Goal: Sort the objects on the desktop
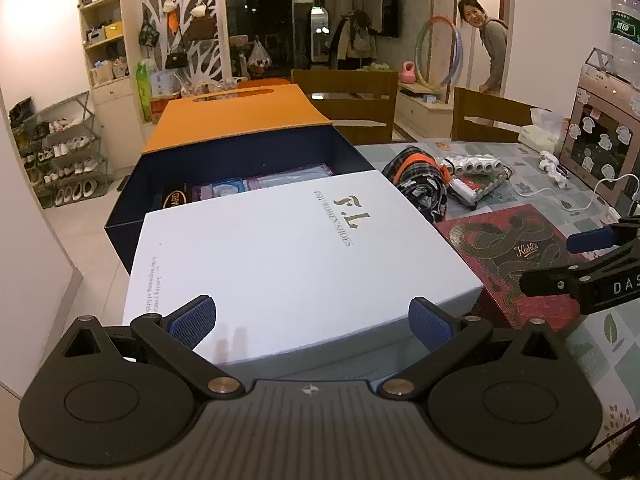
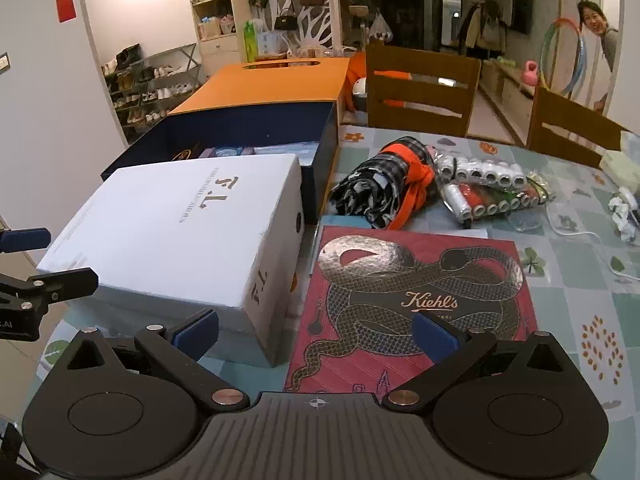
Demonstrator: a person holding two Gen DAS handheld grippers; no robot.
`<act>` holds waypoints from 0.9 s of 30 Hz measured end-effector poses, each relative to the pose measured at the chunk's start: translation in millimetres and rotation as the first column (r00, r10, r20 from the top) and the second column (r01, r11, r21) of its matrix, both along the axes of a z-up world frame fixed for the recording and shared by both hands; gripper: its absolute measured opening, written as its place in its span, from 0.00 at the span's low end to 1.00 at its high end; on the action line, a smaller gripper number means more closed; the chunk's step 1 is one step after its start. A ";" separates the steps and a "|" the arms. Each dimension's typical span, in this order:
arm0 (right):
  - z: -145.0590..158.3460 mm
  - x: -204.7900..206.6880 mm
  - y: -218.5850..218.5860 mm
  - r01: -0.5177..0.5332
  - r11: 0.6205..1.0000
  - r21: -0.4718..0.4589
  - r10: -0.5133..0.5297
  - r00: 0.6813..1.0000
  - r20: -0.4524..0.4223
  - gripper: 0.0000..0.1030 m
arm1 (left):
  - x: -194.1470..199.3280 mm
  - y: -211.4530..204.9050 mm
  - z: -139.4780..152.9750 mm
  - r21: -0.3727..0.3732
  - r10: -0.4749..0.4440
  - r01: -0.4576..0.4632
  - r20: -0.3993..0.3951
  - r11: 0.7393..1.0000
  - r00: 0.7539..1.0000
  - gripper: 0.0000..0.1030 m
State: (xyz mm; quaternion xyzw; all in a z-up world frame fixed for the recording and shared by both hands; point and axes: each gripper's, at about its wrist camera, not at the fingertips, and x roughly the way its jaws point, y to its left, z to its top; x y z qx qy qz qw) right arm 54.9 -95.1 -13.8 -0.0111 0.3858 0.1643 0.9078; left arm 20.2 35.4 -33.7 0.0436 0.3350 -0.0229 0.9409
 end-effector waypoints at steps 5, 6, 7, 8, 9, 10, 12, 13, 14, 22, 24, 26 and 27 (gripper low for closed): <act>0.3 0.4 0.9 0.002 1.000 -0.006 -0.002 1.000 0.001 1.00 | 1.4 0.3 0.2 0.011 -0.009 0.009 0.005 1.000 1.000 1.00; 0.4 0.5 1.1 0.003 1.000 -0.007 -0.003 1.000 0.002 1.00 | 2.0 0.7 0.6 0.011 -0.009 0.009 0.006 1.000 1.000 1.00; 0.4 0.6 1.2 0.003 1.000 -0.008 -0.003 1.000 0.002 1.00 | 2.8 1.1 1.1 0.011 -0.010 0.010 0.008 1.000 1.000 1.00; 0.5 0.7 1.4 0.004 1.000 -0.009 -0.004 1.000 0.002 1.00 | 3.4 1.4 1.8 0.011 -0.011 0.011 0.013 1.000 1.000 1.00; 0.5 0.8 1.6 0.004 1.000 -0.010 -0.004 1.000 0.002 1.00 | 4.2 1.5 2.4 0.013 -0.011 0.011 0.016 1.000 1.000 1.00; 0.6 0.9 1.8 0.005 1.000 -0.011 -0.005 1.000 0.003 1.00 | 5.1 1.5 2.8 0.015 -0.010 0.010 0.020 1.000 1.000 1.00; 0.7 1.6 1.8 0.005 1.000 -0.013 -0.005 1.000 0.003 1.00 | 6.5 2.1 2.9 0.013 -0.007 0.007 0.024 1.000 1.000 1.00; 0.7 2.2 1.7 0.005 1.000 -0.014 -0.005 1.000 0.003 1.00 | 7.0 2.5 2.7 0.011 -0.005 0.004 0.024 1.000 1.000 1.00; 0.6 2.9 1.5 0.005 1.000 -0.015 -0.005 1.000 0.003 1.00 | 7.4 2.8 2.3 0.009 -0.002 0.002 0.023 1.000 1.000 1.00; 0.6 7.9 0.5 0.003 1.000 -0.021 -0.003 1.000 0.003 1.00 | 10.4 3.5 -1.1 -0.001 0.006 -0.006 0.003 1.000 1.000 1.00; 0.6 9.2 0.2 0.003 1.000 -0.022 -0.003 1.000 0.003 1.00 | 11.2 2.6 -1.5 0.001 0.002 -0.002 0.002 1.000 1.000 1.00; 0.6 10.4 0.0 0.002 1.000 -0.024 -0.002 1.000 0.003 1.00 | 11.7 2.4 -2.2 0.003 0.004 -0.004 0.002 1.000 1.000 1.00; 0.6 11.1 -0.2 0.002 1.000 -0.025 -0.002 1.000 0.003 1.00 | 12.0 2.4 -2.6 0.005 0.007 -0.007 0.002 1.000 1.000 1.00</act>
